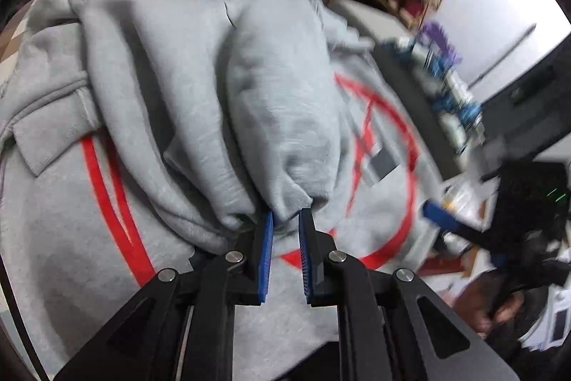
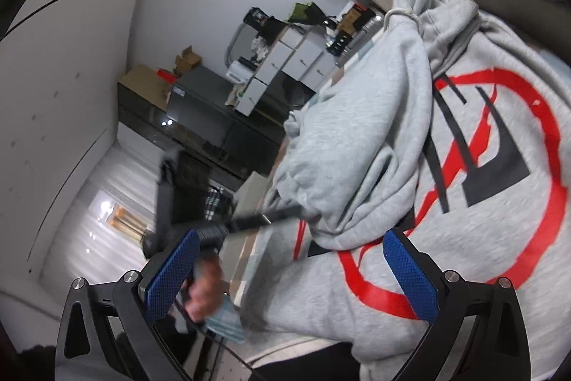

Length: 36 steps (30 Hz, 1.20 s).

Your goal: Fold large clothes

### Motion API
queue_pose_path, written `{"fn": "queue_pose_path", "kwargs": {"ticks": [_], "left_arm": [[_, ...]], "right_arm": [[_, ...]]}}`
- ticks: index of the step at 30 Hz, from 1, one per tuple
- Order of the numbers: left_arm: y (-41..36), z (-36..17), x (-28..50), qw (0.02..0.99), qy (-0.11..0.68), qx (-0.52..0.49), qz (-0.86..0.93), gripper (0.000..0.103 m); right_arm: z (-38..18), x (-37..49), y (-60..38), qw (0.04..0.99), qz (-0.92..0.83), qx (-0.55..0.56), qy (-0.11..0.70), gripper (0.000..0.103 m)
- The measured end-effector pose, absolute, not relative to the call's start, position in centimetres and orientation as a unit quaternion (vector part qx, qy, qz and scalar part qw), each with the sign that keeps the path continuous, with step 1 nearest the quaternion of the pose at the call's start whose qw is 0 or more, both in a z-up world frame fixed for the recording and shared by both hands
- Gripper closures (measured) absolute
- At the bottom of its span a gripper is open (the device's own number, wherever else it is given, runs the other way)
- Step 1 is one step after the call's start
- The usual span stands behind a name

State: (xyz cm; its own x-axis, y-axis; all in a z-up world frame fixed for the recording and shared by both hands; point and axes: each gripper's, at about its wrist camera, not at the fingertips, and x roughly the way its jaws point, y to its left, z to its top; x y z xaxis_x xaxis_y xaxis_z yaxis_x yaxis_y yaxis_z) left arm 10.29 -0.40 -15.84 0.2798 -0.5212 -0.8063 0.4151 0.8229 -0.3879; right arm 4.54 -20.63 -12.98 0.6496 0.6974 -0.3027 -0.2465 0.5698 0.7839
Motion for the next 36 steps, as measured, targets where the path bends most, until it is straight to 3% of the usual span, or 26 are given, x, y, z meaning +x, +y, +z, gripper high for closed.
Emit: {"fn": "queue_pose_path", "kwargs": {"ticks": [4,8,10,11,16,22,30,36], "left_arm": [[-0.7,-13.4,9.9,0.798,0.494,-0.038,-0.342,0.093],[2.0,-10.6,8.2,0.796,0.439,-0.082,-0.409,0.077],[3.5,-10.2,7.5,0.809,0.419,-0.089,-0.403,0.063],[4.5,-10.2,7.0,0.815,0.410,-0.096,-0.397,0.062],[6.7,-12.2,6.5,0.816,0.430,-0.111,-0.371,0.061],[7.7,-12.8,8.4,0.817,0.449,-0.135,-0.336,0.061],[10.0,-11.0,14.2,0.849,0.430,-0.145,-0.271,0.061],[10.0,-12.6,20.9,0.851,0.472,-0.116,-0.200,0.061]], "right_arm": [[-12.2,4.1,-20.2,0.839,0.267,0.357,0.311,0.000],[-8.6,6.1,-20.3,0.854,0.264,0.331,0.302,0.000],[-6.7,8.3,-19.3,0.856,0.275,0.312,0.309,0.000],[-5.8,9.8,-18.7,0.853,0.283,0.302,0.318,0.000],[-6.1,18.1,-14.0,0.822,0.303,0.258,0.407,0.000],[-14.2,24.6,-10.5,0.780,0.205,0.151,0.571,0.000],[-13.2,23.0,-9.5,0.770,0.218,0.071,0.596,0.000],[-9.9,26.6,-14.8,0.843,0.058,-0.068,0.531,0.000]]}}
